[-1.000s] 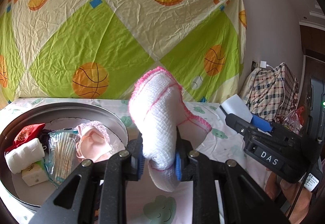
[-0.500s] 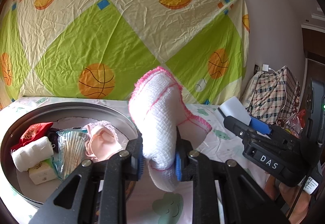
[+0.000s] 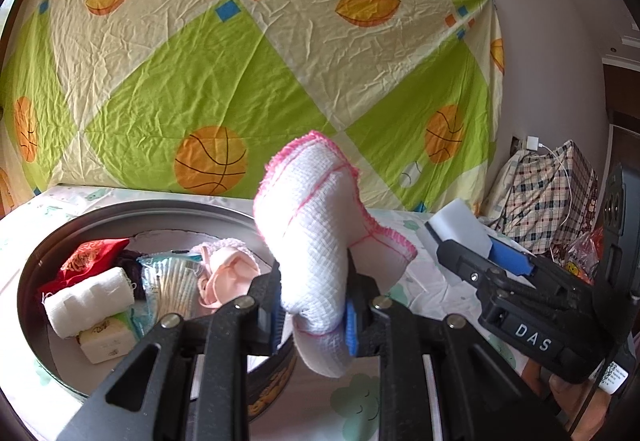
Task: Organize soft objects
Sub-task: 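Carry the gauze cloth and white sponge over the tin with both tools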
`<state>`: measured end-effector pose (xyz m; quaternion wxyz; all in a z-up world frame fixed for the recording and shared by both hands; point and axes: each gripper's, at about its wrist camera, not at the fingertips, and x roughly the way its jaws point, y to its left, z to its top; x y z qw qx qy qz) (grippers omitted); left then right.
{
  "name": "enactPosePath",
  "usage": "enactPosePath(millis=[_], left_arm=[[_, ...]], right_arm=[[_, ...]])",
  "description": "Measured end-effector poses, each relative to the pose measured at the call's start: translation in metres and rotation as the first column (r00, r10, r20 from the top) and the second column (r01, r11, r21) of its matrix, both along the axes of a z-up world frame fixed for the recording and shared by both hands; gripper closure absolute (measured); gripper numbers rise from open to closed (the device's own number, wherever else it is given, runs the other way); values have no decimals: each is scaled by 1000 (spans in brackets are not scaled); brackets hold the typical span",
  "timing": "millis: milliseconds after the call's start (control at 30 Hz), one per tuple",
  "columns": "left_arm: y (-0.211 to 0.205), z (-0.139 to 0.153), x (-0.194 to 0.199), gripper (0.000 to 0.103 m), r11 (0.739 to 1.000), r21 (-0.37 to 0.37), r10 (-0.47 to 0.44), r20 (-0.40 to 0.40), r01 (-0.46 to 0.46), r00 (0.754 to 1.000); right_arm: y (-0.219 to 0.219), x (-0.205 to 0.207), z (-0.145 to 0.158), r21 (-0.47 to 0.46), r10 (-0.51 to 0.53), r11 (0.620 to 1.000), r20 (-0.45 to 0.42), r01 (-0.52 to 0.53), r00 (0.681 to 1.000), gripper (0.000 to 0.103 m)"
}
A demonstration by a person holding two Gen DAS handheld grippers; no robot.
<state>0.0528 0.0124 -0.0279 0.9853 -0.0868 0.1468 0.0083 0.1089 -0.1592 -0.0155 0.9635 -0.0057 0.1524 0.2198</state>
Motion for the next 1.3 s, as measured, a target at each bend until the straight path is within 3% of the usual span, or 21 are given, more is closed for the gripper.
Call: enactPosePath(millis=[1300], left_arm=[[58, -1, -20, 81, 993, -24, 111, -11, -111, 994]], right_arm=[[67, -8, -4, -32, 148, 988, -20, -149, 989, 42]])
